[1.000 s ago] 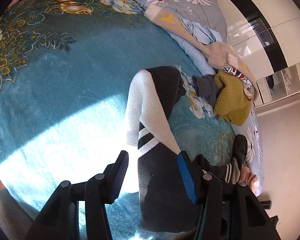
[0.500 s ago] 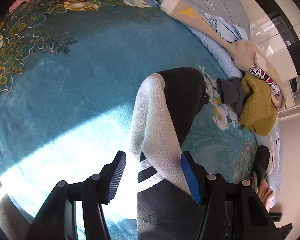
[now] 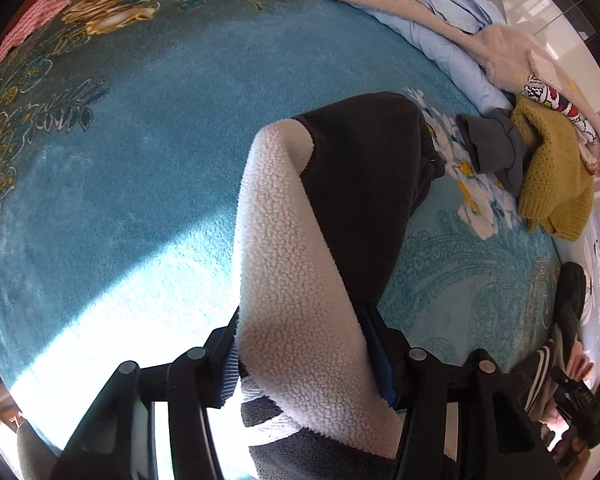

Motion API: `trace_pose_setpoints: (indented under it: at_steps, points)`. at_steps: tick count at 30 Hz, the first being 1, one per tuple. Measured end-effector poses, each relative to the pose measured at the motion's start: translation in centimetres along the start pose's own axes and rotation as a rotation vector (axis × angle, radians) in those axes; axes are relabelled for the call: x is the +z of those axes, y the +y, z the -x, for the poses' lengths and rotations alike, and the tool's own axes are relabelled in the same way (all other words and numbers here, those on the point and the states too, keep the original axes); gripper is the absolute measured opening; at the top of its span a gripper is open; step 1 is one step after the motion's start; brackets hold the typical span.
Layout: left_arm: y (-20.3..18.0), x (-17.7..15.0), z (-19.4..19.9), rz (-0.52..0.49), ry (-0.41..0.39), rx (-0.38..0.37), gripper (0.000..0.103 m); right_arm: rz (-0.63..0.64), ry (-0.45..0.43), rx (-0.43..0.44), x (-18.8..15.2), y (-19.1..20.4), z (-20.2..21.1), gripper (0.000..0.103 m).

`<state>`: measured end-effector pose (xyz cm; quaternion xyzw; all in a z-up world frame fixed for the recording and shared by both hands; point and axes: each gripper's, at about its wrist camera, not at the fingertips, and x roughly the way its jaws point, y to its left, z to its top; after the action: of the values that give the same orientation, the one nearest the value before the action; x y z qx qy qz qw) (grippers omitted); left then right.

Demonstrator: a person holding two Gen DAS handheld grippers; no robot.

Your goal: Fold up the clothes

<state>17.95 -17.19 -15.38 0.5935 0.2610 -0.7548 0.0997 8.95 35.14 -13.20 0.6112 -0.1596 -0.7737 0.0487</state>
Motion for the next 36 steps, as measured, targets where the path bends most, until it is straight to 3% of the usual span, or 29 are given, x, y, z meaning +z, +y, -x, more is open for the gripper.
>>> trace_pose_setpoints:
  at_steps: [2, 5, 8, 14, 20, 22, 25, 27, 30, 36]
  points:
    - [0.0, -0.2, 0.1, -0.014, -0.007, 0.009, 0.041, -0.057, 0.007, 0.011, -0.3, -1.1, -0.3, 0.048]
    - [0.2, 0.0, 0.4, 0.001, -0.011, -0.006, 0.021, -0.175, -0.006, 0.087, -0.7, -3.1, -0.4, 0.026]
    - [0.3, 0.2, 1.0, 0.022, -0.023, -0.038, 0.017, -0.26, -0.041, 0.167, -1.3, -4.1, 0.3, 0.013]
    - [-2.2, 3.1, 6.6, 0.0, -0.152, -0.206, 0.015, -0.419, -0.116, 0.424, -1.3, -5.5, 3.4, 0.011]
    - [-5.6, 7.6, 17.9, -0.097, -0.396, -0.422, 0.015, -0.36, -0.312, 0.664, 0.8, -4.1, 11.7, 0.011]
    - [-5.4, 8.3, 22.1, -0.124, -0.488, -0.494, 0.015, -0.334, -0.395, 0.73, 0.8, -4.1, 14.7, 0.011]
    - [-3.1, 9.4, 26.0, -0.113, -0.557, -0.55, 0.016, -0.292, -0.521, 0.827, 0.8, -4.0, 19.2, 0.01]
    - [-1.7, 10.1, 25.5, -0.088, -0.554, -0.52, 0.016, -0.269, -0.595, 0.876, 0.7, -4.1, 21.8, 0.01]
    - [0.4, 10.8, 22.9, -0.028, -0.502, -0.491, 0.016, -0.289, -0.609, 0.832, 0.1, -5.4, 21.9, 0.01]
    - [3.6, 7.0, 11.2, 0.035, -0.274, -0.341, 0.016, -0.353, -0.452, 0.73, -2.8, -7.5, 16.4, 0.01]
